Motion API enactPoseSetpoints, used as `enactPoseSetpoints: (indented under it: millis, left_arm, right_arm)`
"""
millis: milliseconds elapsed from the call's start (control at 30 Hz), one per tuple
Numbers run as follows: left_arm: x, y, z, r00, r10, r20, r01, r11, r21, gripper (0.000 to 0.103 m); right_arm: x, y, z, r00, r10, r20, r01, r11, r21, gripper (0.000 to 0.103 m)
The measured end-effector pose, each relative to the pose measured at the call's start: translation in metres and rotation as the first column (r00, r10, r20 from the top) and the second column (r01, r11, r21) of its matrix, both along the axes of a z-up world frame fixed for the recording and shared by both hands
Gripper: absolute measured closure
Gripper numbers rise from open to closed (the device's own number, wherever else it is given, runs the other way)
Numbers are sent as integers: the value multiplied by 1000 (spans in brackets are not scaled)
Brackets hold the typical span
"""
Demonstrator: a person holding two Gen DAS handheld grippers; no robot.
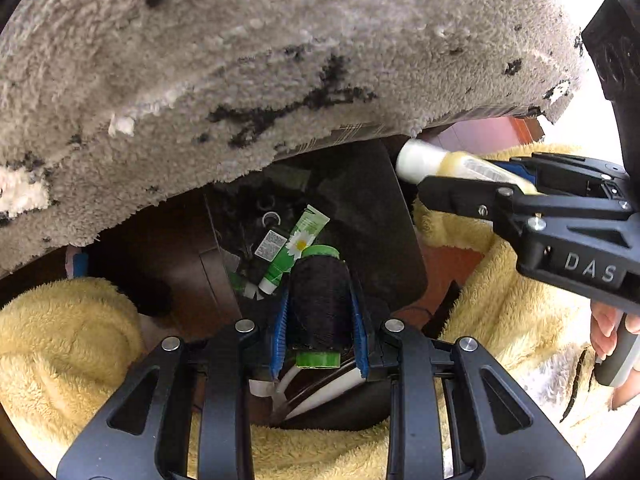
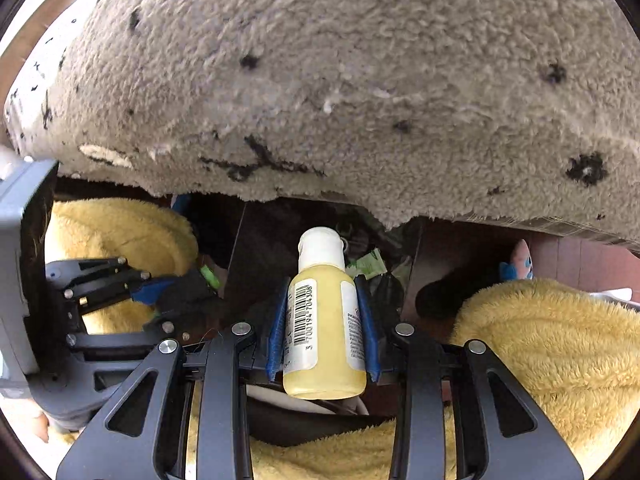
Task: Collect trash
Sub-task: 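Carry the thread spool and yellow bottle down to the bin beside the bed, then open both tools to drop the spool and bottle into the bin, then grasp the blue wipe pack with the left tool while the right tool grasps the round tin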
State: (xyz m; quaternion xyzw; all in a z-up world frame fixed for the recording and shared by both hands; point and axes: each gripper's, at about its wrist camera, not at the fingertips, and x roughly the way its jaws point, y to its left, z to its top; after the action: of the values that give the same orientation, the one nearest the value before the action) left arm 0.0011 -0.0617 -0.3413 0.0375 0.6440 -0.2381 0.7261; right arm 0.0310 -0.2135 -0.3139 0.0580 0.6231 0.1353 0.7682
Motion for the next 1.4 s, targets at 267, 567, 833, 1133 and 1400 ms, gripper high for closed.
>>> enactPoseSetpoints:
  millis: [267, 567, 833, 1133, 1400]
  left_arm:
    - [1, 6, 11, 999, 38, 33, -38, 999, 5, 40]
    - [-3, 18, 43, 987, 62, 148, -66, 998, 18, 13]
    - [6, 35, 101, 949, 108, 298, -111, 994, -8, 12]
    - [47, 49, 151, 899, 137, 416, -142, 990, -19, 12]
    - [113, 69, 170, 860, 187, 474, -210, 978, -4, 12]
  right_arm:
    - [2, -7, 15, 999, -39, 34, 40, 999, -13, 54]
    - [-4, -27, 49, 985, -96, 143, 105, 993, -54, 13]
    - [1, -42, 90, 956, -107, 273, 122, 992, -40, 10]
    - [38, -55, 144, 901, -107, 421, 136, 990, -38, 10]
    - [97, -56, 164, 869, -99, 484, 159, 984, -85, 10]
